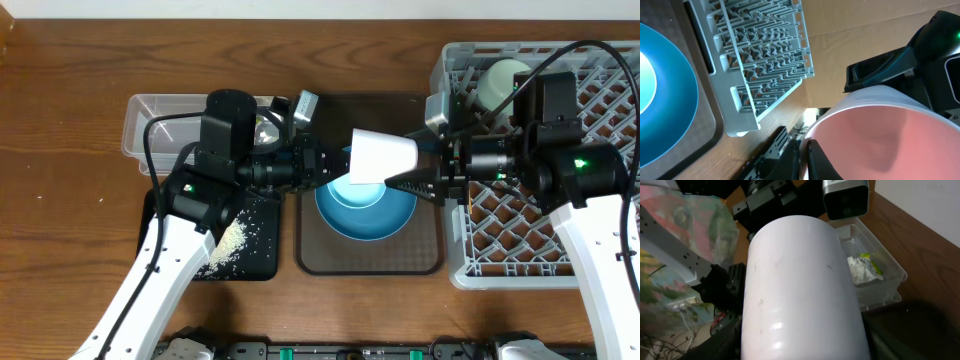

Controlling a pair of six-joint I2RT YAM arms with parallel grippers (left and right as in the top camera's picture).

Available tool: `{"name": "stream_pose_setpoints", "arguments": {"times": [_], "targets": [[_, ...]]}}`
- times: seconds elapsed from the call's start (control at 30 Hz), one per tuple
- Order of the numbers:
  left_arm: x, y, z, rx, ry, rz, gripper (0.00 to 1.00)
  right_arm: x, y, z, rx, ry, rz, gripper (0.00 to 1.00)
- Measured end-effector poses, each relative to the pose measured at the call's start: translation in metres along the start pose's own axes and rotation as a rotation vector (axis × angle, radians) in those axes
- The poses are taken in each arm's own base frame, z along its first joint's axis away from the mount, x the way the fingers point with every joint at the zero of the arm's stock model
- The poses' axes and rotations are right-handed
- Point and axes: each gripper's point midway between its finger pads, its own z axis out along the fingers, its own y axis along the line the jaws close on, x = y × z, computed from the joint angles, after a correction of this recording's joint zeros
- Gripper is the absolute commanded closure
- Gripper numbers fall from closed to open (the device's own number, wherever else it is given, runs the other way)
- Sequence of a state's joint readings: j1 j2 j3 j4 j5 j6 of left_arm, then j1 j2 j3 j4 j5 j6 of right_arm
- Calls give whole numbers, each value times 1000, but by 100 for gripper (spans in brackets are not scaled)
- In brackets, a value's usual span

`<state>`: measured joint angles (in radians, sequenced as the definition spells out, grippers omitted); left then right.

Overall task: Sort waste into correct bins and load items into the dishwasher rack
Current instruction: 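Release the left gripper and carry the cup into the dish rack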

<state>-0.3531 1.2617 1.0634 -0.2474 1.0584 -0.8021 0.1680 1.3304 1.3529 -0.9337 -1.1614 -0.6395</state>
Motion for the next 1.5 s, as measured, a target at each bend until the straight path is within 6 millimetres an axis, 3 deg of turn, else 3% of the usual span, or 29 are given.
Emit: {"name": "stream_pose_setpoints", "arguments": {"times": [0.13,0.33,0.53,0.63,0.77,0.83,0.9,1.13,1.33,1.5], "targets": [[3,-2,2,8,13,13,73,0,3,4,-11,7,-9,56],[-2,0,-3,7,-2,11,71,3,1,5,6,24,-6,58],[-23,11,-22,-12,-79,-12,70,10,-6,4,47,59,18,62],[-36,18,-36,-26,-132,-24,70,17,-16,3,108,100,54,64],[-46,26,-49,-48,-177,-14,61,28,-35,-2,225,159,112,64],[-46,32,-50,-68,-182,-22,52,34,-48,-7,306,192,152,65],[-44,39,-51,-98,-186,-39,41,43,-66,-16,427,233,212,65],[-42,55,-52,-170,-199,-65,18,65,-117,-62,851,310,373,65],[-43,57,-53,-180,-205,-67,12,67,-144,-105,1145,294,432,66],[-43,57,-53,-180,-206,-66,9,70,-152,-128,1279,297,451,67]]}}
